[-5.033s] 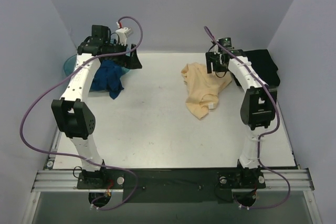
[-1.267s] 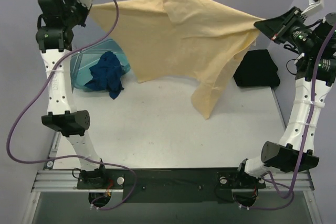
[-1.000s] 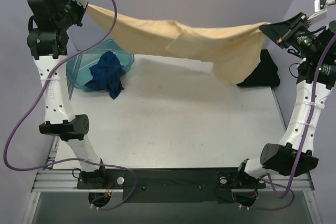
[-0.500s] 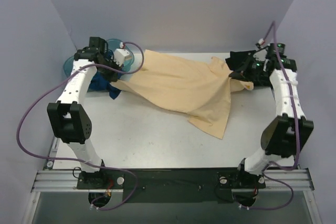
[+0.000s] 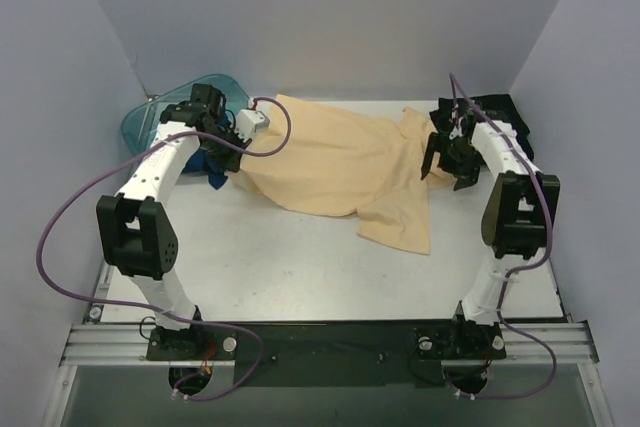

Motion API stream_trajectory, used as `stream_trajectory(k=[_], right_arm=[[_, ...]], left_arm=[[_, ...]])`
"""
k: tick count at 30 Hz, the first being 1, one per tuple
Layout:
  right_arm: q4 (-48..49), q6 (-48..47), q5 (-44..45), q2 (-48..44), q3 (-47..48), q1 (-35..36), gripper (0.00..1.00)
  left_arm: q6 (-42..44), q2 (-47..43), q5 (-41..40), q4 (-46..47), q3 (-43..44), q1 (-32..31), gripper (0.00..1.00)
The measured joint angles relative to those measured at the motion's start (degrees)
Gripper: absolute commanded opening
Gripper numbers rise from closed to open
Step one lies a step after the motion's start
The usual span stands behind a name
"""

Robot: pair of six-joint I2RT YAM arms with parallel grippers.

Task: Fold and stack the t-shirts
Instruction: Flatten out the tshirt

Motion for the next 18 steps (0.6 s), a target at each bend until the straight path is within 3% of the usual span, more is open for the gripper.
stream_trajectory(k=[5,9,11,13,14,15,16,18], right_arm=[[1.9,-0.2,5.4,-16.7,-21.1,4.7,0.88],[6.5,1.8,6.0,-18.0,-30.8,12.2,0.81],[8.5,3.0,7.0,-15.5,-32.9,14.4,0.7],[10.0,4.1,8.1,-12.8,-33.8,15.5,0.46],[10.7,4.4,8.3,-12.8,-33.8,15.6,0.27],[11.4,4.7,8.7,-13.1,-34.0,15.6,0.18],[11.8,5.0,8.8,-13.2,-34.2,15.6,0.01],[12.6,5.6,8.7,-13.7,-34.6,15.4,0.0]], left_arm=[[-1.3,-0.4,0.1,0.1,0.0,0.0,0.0],[-2.2,-0.4,0.1,0.2,0.0,0.0,0.0],[-2.7,-0.4,0.1,0.2,0.0,0.0,0.0],[-2.9,-0.5,0.1,0.2,0.0,0.0,0.0],[-2.9,-0.7,0.1,0.3,0.0,0.0,0.0],[-3.0,-1.0,0.1,0.2,0.0,0.1,0.0],[-3.0,-1.4,0.0,0.2,-0.1,0.1,0.0],[-3.2,-2.5,-0.1,0.2,-0.4,0.3,0.0]])
